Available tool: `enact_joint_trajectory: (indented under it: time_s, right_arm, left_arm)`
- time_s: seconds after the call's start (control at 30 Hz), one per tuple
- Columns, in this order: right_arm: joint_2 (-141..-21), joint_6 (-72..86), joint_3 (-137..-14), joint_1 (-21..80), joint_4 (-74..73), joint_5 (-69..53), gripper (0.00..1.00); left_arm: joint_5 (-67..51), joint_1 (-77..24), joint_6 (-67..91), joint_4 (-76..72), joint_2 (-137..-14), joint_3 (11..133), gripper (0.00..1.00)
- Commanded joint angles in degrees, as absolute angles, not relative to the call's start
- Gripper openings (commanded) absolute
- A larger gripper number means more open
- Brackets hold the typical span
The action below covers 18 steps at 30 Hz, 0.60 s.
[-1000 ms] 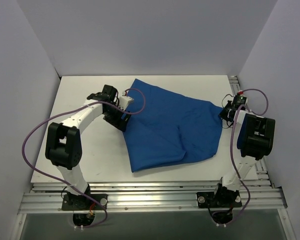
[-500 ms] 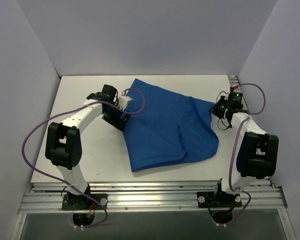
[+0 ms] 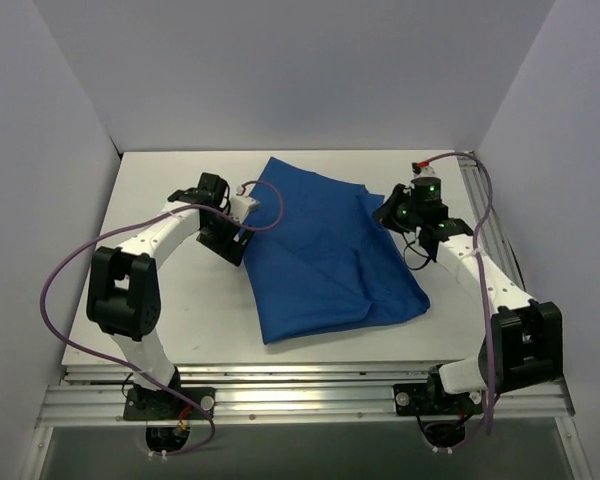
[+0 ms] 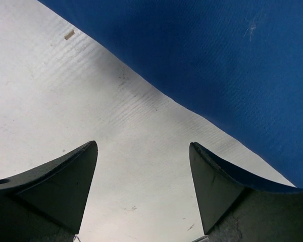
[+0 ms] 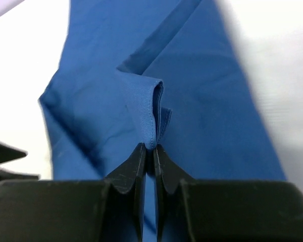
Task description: Prepare the surgical pack
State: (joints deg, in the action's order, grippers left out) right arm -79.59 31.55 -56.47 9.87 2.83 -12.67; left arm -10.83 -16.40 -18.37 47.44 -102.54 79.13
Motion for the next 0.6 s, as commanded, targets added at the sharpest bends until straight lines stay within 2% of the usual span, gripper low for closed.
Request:
enact_joint_trajectory:
  time_s: [0.0,0.13,0.3,0.57]
  right_arm:
    - [-76.4,34.8,-61.9,16.4,2.1,-9.5,0.00]
    - [-76.5,38.1,-65.6,25.4,2.0,-5.8,0.00]
    - [-77.7,44.2,-65.6,33.6,10.1,-4.6,0.00]
    - [-85.4,48.0,-67.8,44.1,22.2,2.4,0.00]
  left_arm:
    - [-10.4,-15.9,-19.6,47.1,-99.8,77.8,0.81]
    - [-10.9,-15.8,-20.7,47.6,-99.9,76.6,0.75]
    - [-14.8,-14.2,-21.5,47.6,-100.2,75.4,0.63]
    - [-16.2,-12.7,-20.2,44.3,-104.9,77.3,0.61]
